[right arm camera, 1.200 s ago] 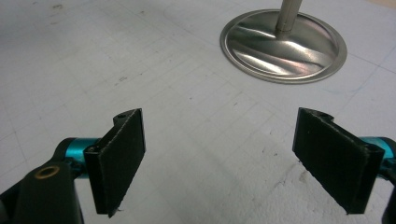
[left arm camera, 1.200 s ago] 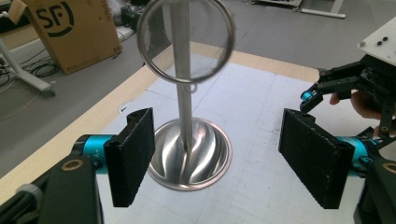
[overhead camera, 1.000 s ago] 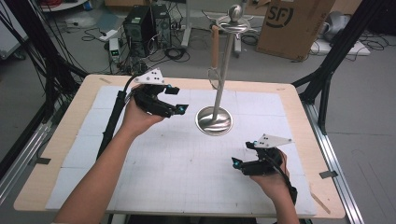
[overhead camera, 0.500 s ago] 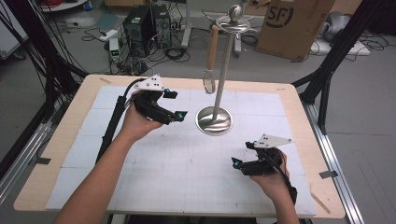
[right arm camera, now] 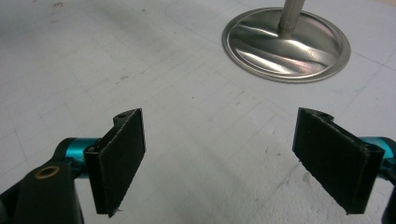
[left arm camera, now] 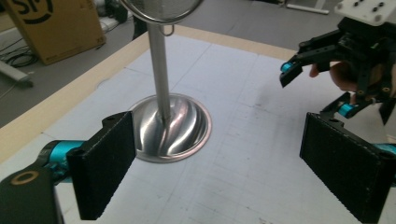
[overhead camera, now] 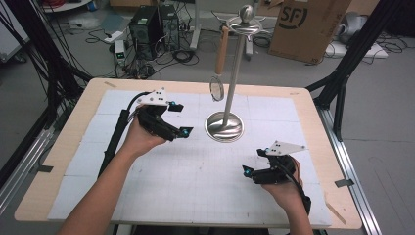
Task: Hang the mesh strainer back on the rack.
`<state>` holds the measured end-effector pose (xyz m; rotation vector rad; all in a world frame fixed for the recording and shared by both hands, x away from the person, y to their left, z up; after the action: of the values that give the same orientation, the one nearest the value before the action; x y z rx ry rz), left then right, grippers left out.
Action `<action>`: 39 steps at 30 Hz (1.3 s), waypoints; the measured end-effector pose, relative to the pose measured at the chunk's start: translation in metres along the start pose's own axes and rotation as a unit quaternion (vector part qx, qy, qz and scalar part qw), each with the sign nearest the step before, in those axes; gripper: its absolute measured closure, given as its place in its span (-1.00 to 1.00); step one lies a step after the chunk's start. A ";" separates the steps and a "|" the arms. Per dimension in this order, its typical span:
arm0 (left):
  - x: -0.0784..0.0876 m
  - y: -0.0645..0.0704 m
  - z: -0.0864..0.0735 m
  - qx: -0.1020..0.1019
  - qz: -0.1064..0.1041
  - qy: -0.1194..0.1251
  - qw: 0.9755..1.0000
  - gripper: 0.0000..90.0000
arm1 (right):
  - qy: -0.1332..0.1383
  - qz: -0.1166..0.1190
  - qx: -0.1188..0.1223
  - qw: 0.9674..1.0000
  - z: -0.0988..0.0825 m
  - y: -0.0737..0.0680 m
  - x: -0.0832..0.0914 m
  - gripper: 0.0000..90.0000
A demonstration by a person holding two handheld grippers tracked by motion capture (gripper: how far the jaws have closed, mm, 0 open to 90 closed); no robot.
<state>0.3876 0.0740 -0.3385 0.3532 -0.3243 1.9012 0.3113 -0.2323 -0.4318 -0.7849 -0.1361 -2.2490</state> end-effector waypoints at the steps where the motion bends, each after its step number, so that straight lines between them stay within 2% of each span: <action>1: 0.000 0.001 -0.002 -0.001 0.002 -0.001 1.000 -0.76 | -0.001 0.000 0.000 1.000 0.000 0.000 0.000 -0.64; 8: 0.002 0.004 -0.013 0.005 0.009 -0.010 1.000 -0.78 | -0.003 0.000 -0.001 1.000 -0.001 -0.001 -0.001 -0.64; 12: 0.003 0.008 -0.013 -0.002 -0.005 0.002 1.000 -0.83 | -0.001 0.001 0.000 1.000 0.000 -0.001 -0.001 -0.64; 15: 0.003 0.011 -0.014 -0.004 -0.006 0.002 1.000 -0.85 | 0.000 0.001 0.000 1.000 0.000 0.000 0.000 -0.64; 21: 0.001 0.016 -0.019 -0.005 -0.008 -0.005 1.000 -0.88 | 0.003 0.002 0.000 1.000 0.001 -0.001 0.000 -0.64; 25: 0.000 0.018 -0.025 -0.014 -0.010 -0.015 1.000 -0.94 | 0.003 0.003 -0.001 1.000 0.001 -0.001 0.000 -0.64; 32: -0.003 0.019 -0.037 0.001 -0.008 -0.016 1.000 -0.95 | 0.005 0.004 -0.002 1.000 0.001 0.000 0.000 -0.64; 39: -0.007 0.022 -0.048 0.002 -0.009 -0.025 1.000 -0.96 | 0.002 0.004 0.000 1.000 0.001 -0.001 -0.001 -0.64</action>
<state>0.3647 0.0792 -0.3866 0.4053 -0.3484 1.8781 0.3119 -0.2302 -0.4314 -0.7804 -0.1318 -2.2421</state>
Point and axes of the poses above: each handheld gripper's, and its own axes: x roughly backward along the jaws, z roughly out of its top, y roughly to its right, the point moved 5 cm from there along -x, roughly forward along the jaws, and after that the axes turned 6 degrees about -x, right-handed, at the moved point
